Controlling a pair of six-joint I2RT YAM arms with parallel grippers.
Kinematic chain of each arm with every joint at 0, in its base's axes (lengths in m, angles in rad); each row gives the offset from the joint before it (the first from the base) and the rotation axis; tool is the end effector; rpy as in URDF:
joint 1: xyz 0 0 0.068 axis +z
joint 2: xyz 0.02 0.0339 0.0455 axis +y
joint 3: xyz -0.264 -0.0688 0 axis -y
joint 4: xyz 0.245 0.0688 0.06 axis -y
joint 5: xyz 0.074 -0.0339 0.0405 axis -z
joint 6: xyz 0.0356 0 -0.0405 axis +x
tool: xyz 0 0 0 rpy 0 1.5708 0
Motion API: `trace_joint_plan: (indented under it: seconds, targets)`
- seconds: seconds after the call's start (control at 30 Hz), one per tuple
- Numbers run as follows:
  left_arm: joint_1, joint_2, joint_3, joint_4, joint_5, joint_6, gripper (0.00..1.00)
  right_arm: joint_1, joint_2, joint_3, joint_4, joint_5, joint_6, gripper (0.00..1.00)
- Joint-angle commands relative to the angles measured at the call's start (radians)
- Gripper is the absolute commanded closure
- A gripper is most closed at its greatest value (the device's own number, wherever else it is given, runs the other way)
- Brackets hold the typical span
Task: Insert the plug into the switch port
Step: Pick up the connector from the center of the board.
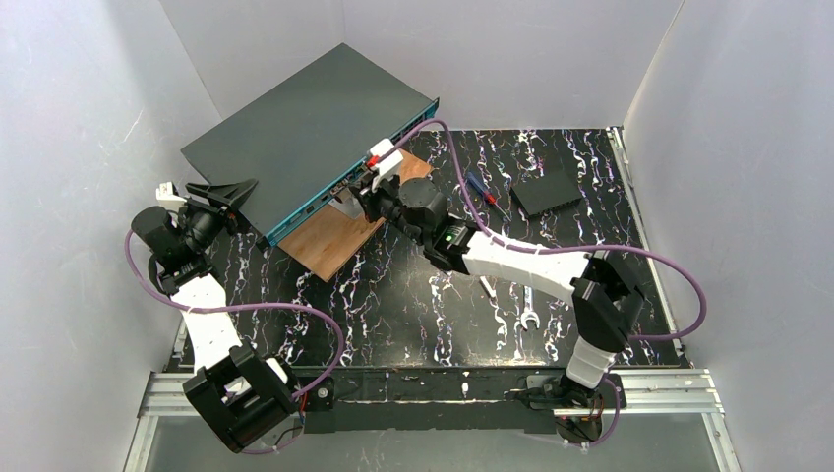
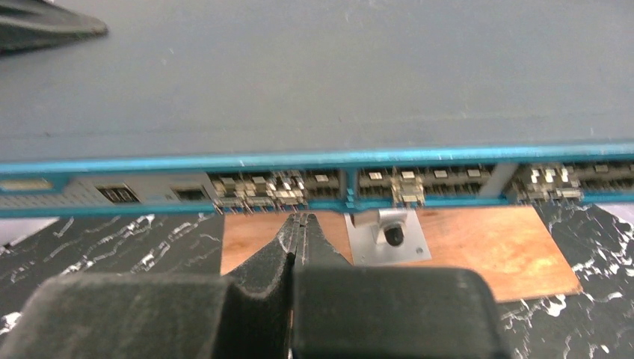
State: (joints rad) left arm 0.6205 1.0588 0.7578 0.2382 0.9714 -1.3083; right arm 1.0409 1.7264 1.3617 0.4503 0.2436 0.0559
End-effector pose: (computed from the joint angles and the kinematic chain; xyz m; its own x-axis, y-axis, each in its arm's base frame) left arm 0.2094 0.1135 0.3224 -0.3439 -0.9155 -0.2089 0.0395 0.2082 -0.9773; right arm 0.2194 0.3575 0.3523 0.0031 0.1126 -0.9936 -0.7172 0.6927 0.0763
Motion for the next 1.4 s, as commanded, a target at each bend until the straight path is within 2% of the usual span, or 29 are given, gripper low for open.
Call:
trace_joint_plan:
  seconds: [0.0,0.33,0.53,0.93,1.13,1.37]
  targets:
    - [-0.016,-0.013,-0.023,-0.036,0.084,0.084,1.00,-0.012,-0.088,-0.062,0.034,0.058,-0.002,0.99]
    - [-0.008,-0.014,-0.025,-0.036,0.078,0.089,1.00,-0.022,-0.272,-0.182,-0.107,0.125,-0.014,0.96]
    - [-0.008,-0.013,-0.026,-0.036,0.076,0.090,1.00,-0.030,-0.327,-0.208,-0.319,0.202,0.025,0.93]
    - [-0.008,-0.006,-0.028,-0.036,0.080,0.087,1.00,-0.092,-0.439,-0.341,-0.682,0.264,0.168,0.74]
    - [-0.008,0.000,-0.028,-0.036,0.081,0.087,1.00,-0.234,-0.432,-0.405,-0.757,0.116,0.245,0.63]
    - [-0.007,0.001,-0.025,-0.036,0.084,0.086,1.00,-0.308,-0.410,-0.454,-0.830,0.040,0.273,0.47]
